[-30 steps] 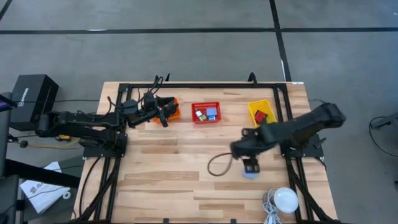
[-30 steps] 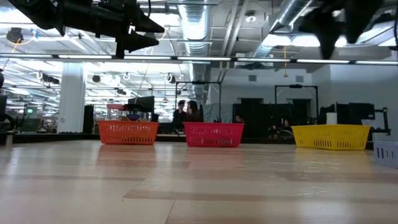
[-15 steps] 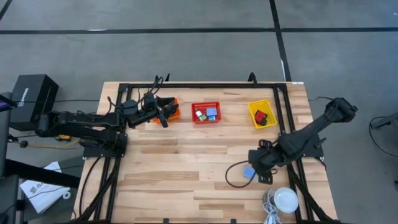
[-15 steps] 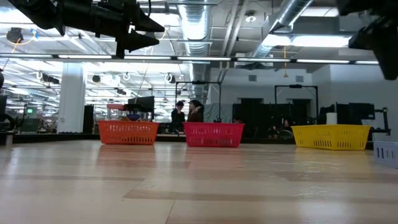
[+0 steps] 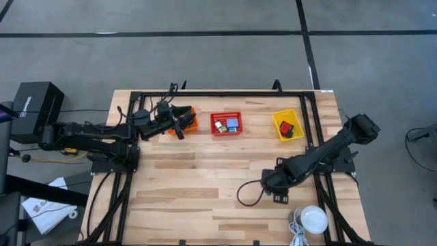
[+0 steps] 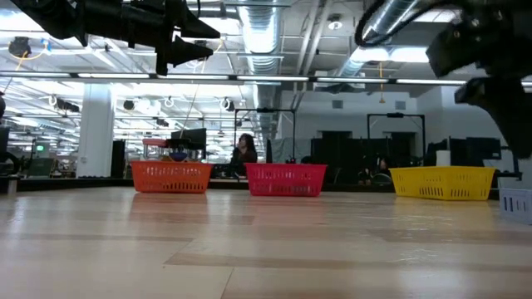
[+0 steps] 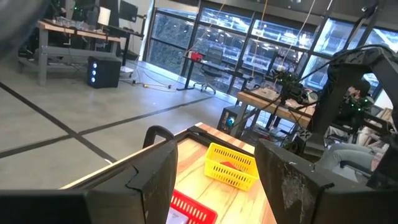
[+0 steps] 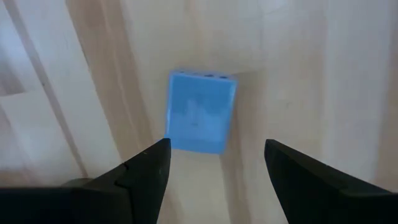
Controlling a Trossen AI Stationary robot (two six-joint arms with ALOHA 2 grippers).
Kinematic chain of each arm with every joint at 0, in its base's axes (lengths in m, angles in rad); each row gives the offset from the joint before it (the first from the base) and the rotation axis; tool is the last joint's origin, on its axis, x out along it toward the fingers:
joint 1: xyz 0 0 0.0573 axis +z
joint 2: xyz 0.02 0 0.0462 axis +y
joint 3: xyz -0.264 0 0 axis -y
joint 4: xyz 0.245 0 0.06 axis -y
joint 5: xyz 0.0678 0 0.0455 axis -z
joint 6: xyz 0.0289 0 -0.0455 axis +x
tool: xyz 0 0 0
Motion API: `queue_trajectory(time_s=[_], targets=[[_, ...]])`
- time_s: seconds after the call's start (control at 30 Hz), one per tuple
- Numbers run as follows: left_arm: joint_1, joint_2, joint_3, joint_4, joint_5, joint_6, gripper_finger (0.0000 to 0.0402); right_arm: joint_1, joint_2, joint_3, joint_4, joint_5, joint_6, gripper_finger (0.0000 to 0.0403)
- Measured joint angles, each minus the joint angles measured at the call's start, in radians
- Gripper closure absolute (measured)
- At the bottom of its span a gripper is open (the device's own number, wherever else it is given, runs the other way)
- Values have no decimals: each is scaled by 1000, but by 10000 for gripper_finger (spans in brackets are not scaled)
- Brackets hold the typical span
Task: Pick & Place Office items
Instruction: Put the light violet charger adapter into the red bin
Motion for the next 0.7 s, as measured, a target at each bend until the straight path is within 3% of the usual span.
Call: queue_trajectory(time_s=[0.2, 0.7], targets=[[0, 0, 0, 2, 0, 0, 192, 8, 75, 0, 52, -59, 2, 152], [0, 0, 0, 7, 0, 0, 192, 7, 230, 1, 94, -83, 6, 152]])
